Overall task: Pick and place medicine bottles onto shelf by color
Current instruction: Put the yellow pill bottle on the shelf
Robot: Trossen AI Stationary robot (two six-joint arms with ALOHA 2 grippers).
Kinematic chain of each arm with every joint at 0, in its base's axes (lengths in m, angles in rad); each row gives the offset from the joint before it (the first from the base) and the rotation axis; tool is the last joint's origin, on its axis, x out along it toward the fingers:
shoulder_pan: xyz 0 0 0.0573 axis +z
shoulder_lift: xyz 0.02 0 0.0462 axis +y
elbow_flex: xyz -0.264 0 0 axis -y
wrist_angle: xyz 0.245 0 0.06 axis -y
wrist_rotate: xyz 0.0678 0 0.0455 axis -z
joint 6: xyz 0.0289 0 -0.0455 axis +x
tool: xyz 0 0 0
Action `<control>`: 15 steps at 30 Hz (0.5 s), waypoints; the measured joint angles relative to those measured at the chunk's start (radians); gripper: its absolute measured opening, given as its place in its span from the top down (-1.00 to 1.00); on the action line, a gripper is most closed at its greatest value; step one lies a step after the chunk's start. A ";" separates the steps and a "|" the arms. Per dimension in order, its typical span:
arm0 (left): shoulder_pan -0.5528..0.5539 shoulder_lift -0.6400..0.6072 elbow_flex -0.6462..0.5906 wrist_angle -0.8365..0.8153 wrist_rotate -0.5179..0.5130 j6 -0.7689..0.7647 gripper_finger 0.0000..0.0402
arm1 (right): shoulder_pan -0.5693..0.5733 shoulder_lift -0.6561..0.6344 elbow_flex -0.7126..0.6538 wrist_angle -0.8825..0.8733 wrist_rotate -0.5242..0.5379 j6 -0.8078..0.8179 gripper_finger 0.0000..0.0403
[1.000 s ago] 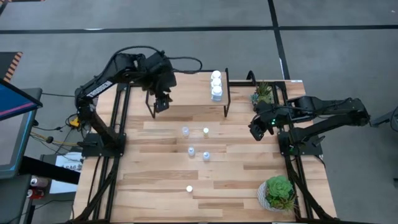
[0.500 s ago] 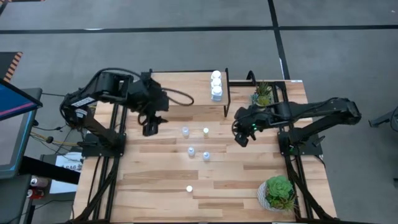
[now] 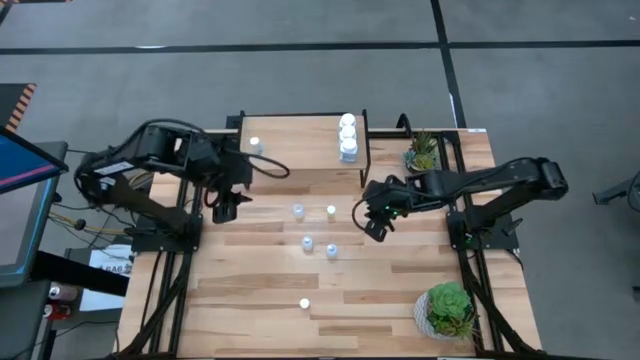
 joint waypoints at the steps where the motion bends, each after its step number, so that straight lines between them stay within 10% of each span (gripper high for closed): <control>1: 0.000 -0.025 -0.043 0.027 0.001 0.000 0.06 | 0.000 0.007 0.000 0.011 0.000 -0.008 0.36; 15: -0.002 -0.268 -0.527 0.444 -0.001 -0.067 0.06 | -0.027 0.161 0.097 0.075 -0.049 -0.112 -0.31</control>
